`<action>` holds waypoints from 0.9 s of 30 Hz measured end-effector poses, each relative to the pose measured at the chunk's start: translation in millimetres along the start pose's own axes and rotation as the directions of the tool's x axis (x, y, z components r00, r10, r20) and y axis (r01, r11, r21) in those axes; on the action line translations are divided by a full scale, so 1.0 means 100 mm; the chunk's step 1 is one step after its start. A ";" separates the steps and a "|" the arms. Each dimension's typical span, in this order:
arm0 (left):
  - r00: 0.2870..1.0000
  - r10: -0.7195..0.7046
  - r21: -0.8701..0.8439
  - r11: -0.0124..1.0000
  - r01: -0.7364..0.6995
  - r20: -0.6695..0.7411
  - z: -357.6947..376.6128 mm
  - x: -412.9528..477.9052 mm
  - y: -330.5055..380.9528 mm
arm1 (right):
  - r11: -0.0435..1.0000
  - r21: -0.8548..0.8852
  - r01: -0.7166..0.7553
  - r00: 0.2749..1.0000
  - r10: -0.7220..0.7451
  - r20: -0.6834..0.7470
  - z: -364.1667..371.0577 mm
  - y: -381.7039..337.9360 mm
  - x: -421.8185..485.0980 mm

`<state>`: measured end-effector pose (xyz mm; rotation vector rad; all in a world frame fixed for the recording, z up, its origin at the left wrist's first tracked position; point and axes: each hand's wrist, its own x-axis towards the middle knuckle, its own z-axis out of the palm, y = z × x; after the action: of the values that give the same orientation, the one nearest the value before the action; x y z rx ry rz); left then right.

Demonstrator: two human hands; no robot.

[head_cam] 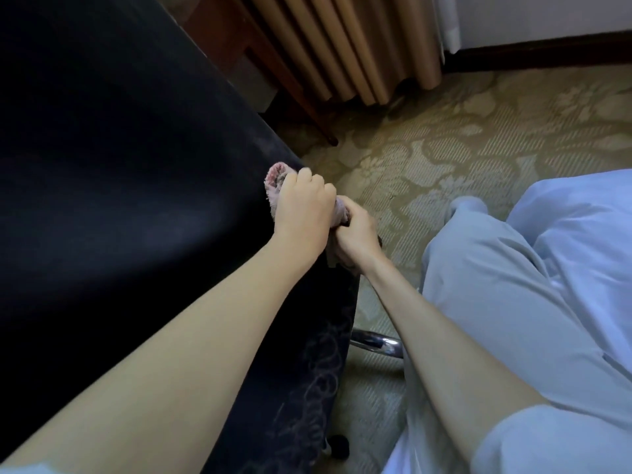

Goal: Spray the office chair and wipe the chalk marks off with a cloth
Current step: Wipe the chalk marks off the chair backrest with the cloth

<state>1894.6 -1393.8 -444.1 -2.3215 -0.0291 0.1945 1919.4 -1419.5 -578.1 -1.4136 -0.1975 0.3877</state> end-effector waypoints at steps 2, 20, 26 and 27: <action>0.999 -0.033 -0.061 0.998 0.034 0.015 0.02 -0.19 0.08 | 1.000 0.001 -0.013 1.000 0.013 0.018 0.06 0.06 -0.21; 0.972 0.045 -0.098 0.993 -0.069 -0.232 0.11 -1.04 0.17 | 0.996 0.080 0.036 0.987 -0.023 -0.161 0.06 -0.06 -1.04; 0.949 0.094 0.019 0.996 -0.092 -0.301 0.06 0.19 0.03 | 0.999 0.035 0.013 0.972 -0.004 -0.234 -0.22 -0.19 0.03; 0.962 0.076 0.033 0.997 -0.070 -0.263 0.08 0.33 0.00 | 0.999 0.036 -0.007 0.976 0.014 -0.217 -0.22 -0.18 0.16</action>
<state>1925.9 -1385.6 -454.1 -2.3088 0.1916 -0.0788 1945.1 -1435.8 -565.2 -1.4115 -0.0048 0.2413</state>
